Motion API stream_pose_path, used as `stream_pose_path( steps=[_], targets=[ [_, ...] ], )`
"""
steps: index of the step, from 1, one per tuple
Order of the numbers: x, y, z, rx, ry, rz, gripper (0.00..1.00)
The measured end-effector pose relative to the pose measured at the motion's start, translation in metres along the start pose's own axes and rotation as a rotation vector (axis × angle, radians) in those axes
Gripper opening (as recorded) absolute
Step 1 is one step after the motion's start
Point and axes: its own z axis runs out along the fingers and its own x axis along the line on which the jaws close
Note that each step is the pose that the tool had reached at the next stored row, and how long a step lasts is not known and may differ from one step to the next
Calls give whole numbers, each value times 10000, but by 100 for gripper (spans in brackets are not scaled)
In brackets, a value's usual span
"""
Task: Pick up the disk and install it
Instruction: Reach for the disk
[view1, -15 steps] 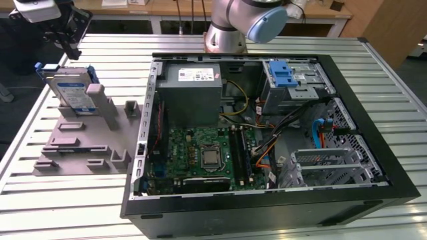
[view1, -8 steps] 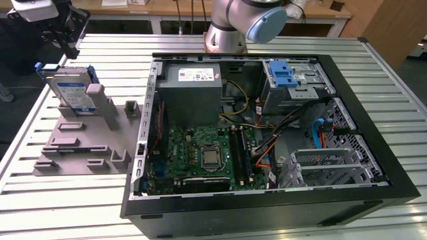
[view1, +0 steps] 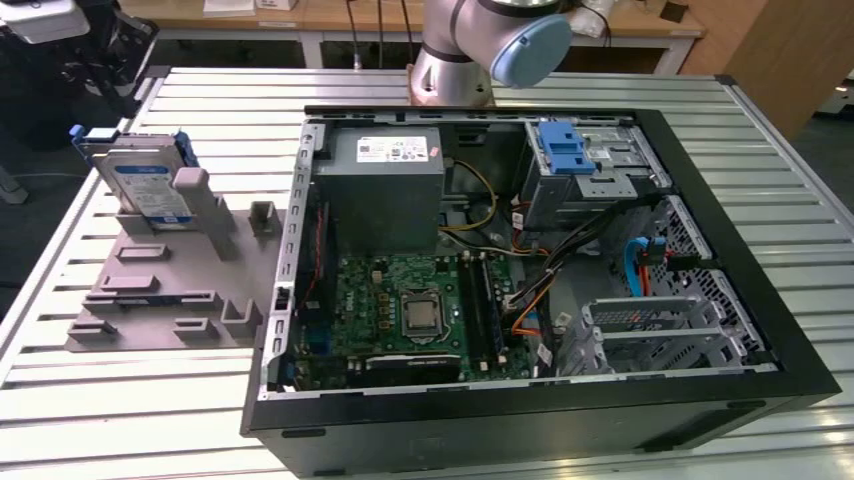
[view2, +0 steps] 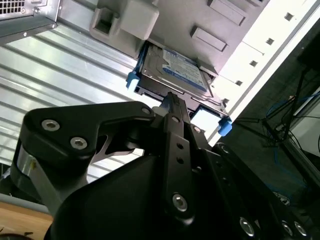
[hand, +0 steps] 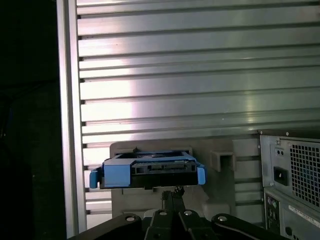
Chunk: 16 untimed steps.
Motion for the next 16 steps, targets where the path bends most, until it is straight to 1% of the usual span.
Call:
stream_pose_path(
  steps=[6, 13, 16],
  targets=[
    [13, 3, 2, 3, 0, 0, 11],
    [151, 30, 24, 2, 0, 1, 11],
    [197, 36, 55, 9, 0, 0, 11]
  ],
)
